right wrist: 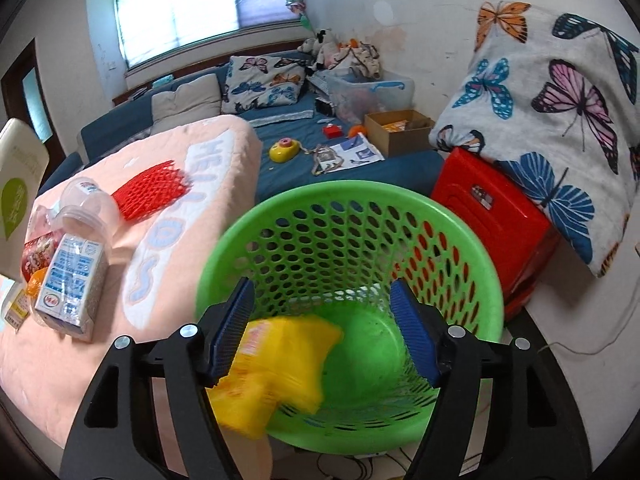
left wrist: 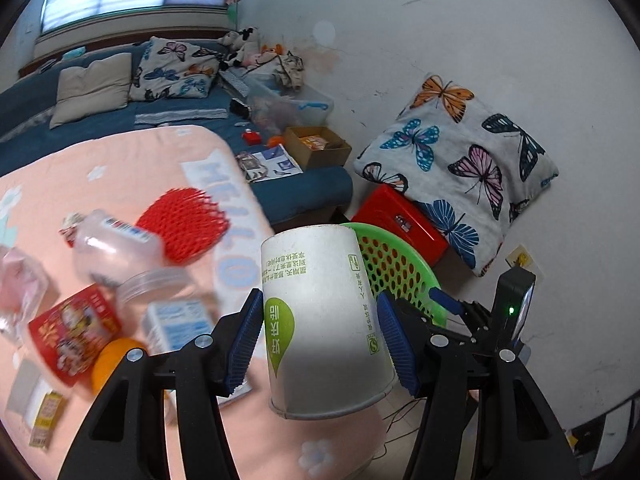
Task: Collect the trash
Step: 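Carry the yellow snack bag to the green basket and release it with the right gripper, then drop the white paper cup into the green basket with the left gripper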
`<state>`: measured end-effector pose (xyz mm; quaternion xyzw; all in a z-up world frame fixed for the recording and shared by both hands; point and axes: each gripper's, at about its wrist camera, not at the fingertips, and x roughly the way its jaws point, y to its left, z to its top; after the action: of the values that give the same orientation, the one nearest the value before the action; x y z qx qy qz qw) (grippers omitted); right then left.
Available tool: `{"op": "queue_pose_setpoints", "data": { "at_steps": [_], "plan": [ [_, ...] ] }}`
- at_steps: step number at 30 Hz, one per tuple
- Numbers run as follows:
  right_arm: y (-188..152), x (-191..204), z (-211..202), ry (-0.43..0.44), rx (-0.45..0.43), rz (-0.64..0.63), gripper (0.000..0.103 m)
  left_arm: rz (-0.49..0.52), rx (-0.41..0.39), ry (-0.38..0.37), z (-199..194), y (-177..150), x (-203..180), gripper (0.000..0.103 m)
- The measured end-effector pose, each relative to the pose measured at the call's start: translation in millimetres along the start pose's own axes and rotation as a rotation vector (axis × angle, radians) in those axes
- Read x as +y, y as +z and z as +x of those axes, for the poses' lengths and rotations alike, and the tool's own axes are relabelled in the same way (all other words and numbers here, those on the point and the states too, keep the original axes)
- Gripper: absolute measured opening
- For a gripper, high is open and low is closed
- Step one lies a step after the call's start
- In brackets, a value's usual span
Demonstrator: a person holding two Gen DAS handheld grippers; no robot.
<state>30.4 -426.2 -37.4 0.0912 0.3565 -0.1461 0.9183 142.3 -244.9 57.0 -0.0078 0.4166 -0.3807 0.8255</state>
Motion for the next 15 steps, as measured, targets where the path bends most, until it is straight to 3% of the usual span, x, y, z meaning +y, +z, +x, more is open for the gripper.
{"op": "queue_pose_setpoints", "data": {
  "at_steps": [15],
  "plan": [
    [-9.6,-33.8,-18.0,-0.021,-0.016,0.046,0.071,0.077,0.076,-0.031,65.0,9.4,-43.8,0.057]
  ]
}}
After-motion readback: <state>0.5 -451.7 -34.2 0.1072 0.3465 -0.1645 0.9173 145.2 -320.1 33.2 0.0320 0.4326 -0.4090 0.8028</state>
